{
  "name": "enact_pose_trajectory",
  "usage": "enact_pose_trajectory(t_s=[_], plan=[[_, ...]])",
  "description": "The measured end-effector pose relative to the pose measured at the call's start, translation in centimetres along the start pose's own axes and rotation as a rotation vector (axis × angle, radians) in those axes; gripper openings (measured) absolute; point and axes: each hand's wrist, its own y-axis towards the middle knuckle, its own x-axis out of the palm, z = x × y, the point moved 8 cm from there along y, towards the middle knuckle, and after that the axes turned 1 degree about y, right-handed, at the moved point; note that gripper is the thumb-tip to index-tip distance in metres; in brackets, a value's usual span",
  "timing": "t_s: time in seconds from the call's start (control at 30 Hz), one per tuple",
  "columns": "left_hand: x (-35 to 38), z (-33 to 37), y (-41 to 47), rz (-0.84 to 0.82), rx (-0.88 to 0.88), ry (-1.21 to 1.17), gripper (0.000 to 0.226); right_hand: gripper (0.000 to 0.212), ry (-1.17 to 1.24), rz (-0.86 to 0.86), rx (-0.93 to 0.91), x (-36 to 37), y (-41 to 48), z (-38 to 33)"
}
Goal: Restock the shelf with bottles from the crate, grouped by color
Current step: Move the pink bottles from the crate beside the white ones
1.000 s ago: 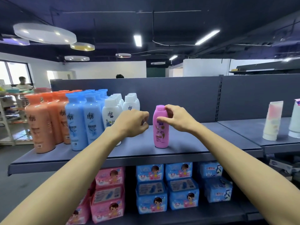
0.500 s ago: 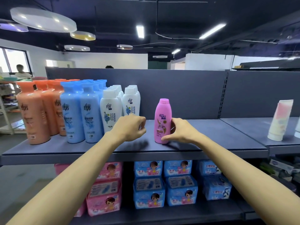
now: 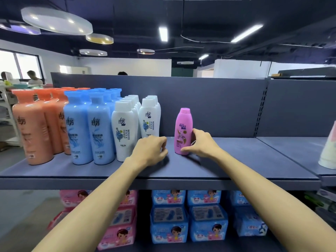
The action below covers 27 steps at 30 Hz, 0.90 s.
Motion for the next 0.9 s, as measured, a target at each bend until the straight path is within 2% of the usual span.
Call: enact_pose_trajectory(t_s=[0.2,0.47,0.9], plan=[[1.1,0.4,1.4,0.031,-0.035,0.027,0.012,0.036,-0.028,0.031,0.055,0.4,3.0,0.9],[2.4,1.3,3.0,0.100,0.008,0.113,0.006,0.045,0.032,0.103,0.089,1.8,6.2,2.7],[3.5,-0.4,4.0,0.116,-0.040,-0.017,0.010,0.048,0.086,0.140,0.078,4.3,12.0,2.6]])
